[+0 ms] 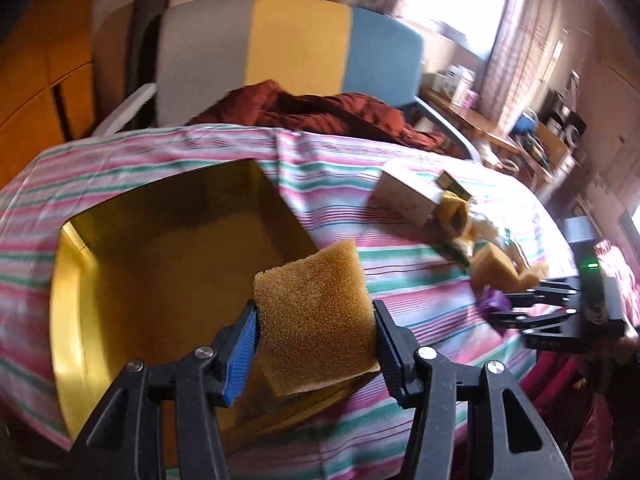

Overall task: Organize objects
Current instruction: 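Carry the sponge and purple packet into the gold tray and release both, then move both grippers back toward the pile of items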

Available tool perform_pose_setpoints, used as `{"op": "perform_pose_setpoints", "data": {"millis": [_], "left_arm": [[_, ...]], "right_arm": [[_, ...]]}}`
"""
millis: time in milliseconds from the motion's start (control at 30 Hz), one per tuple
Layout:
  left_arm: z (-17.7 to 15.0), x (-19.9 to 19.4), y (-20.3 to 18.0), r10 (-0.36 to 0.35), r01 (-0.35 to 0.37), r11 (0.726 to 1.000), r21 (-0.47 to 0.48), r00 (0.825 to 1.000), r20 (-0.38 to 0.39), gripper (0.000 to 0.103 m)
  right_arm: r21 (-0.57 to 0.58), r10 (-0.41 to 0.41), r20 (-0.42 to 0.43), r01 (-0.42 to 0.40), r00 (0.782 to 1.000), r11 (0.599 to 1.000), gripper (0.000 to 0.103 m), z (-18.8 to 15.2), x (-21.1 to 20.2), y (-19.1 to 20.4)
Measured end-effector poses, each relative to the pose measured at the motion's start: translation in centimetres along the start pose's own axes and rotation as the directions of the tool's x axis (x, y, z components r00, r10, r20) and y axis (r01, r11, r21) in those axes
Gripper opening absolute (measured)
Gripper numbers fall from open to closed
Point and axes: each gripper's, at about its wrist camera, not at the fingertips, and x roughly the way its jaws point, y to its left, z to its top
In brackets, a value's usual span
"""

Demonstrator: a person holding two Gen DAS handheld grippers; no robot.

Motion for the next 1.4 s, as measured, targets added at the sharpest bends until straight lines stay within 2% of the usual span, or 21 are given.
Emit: {"op": "perform_pose_setpoints", "data": {"millis": [100,200,333,433,533,567,600,633,733,800,867,967,1167,1267,1400], "left_arm": [[-0.7,-1.0,2.6,0.048,-0.048,0.997,-0.057,0.999,0.014,0.055],[-1.7,-2.0,5.1,0.116,-0.112,0.988,-0.108,0.993,0.027,0.055],[-3.2,-3.0,8.5,0.213,-0.207,0.965,-0.162,0.977,0.02,0.058],[-4.2,-3.8,10.7,0.277,-0.269,0.939,-0.212,0.961,0.009,0.065],[-5.2,-4.6,12.1,0.302,-0.291,0.925,-0.246,0.953,0.009,0.081],[-5.4,-4.7,12.4,0.307,-0.295,0.923,-0.248,0.952,0.01,0.083],[-5.7,-5.0,12.7,0.313,-0.299,0.919,-0.256,0.95,0.013,0.083],[-6.0,-5.2,13.0,0.316,-0.301,0.917,-0.263,0.949,0.015,0.083],[-6.3,-6.0,13.4,0.338,-0.313,0.903,-0.296,0.94,0.036,0.083],[-6.4,-6.5,13.5,0.354,-0.321,0.893,-0.315,0.934,0.052,0.083],[-6.2,-7.0,13.2,0.387,-0.346,0.88,-0.326,0.92,0.069,0.083],[-5.8,-7.3,12.6,0.406,-0.363,0.878,-0.313,0.91,0.082,0.083],[-5.5,-7.4,10.8,0.405,-0.365,0.888,-0.281,0.909,0.099,0.083],[-5.4,-7.3,10.0,0.398,-0.362,0.895,-0.261,0.912,0.102,0.083],[-5.4,-7.1,8.9,0.39,-0.359,0.903,-0.235,0.915,0.104,0.083]], "right_arm": [[0.0,0.028,0.076,-0.028,0.997,1.0,0.035,0.9,-2.1,1.3],[-0.017,0.087,0.163,-0.085,0.983,0.996,0.035,2.7,-4.1,4.3],[-0.073,0.217,0.256,-0.205,0.942,0.976,0.035,6.5,-6.1,9.0],[-0.125,0.297,0.258,-0.273,0.92,0.954,0.035,9.0,-5.9,13.7],[-0.152,0.36,0.228,-0.332,0.905,0.931,0.043,11.0,-4.2,18.3],[-0.158,0.377,0.217,-0.349,0.9,0.924,0.055,11.4,-3.7,19.6],[-0.164,0.384,0.205,-0.356,0.9,0.92,0.06,11.5,-3.4,20.6],[-0.17,0.384,0.198,-0.354,0.902,0.92,0.065,11.6,-3.0,21.6],[-0.2,0.377,0.174,-0.342,0.91,0.918,0.065,11.4,-2.3,23.7],[-0.219,0.346,0.179,-0.305,0.921,0.927,0.07,10.4,-2.5,24.5],[-0.228,0.292,0.201,-0.245,0.935,0.942,0.08,9.7,-2.6,25.0],[-0.212,0.243,0.235,-0.195,0.941,0.958,0.087,8.8,-2.8,24.9],[-0.173,0.136,0.358,-0.077,0.924,0.982,0.101,7.7,-4.1,24.4],[-0.162,0.102,0.401,-0.039,0.911,0.986,0.103,7.3,-4.8,24.1],[-0.137,0.082,0.419,-0.026,0.904,0.99,0.103,7.6,-5.2,23.3]]}}
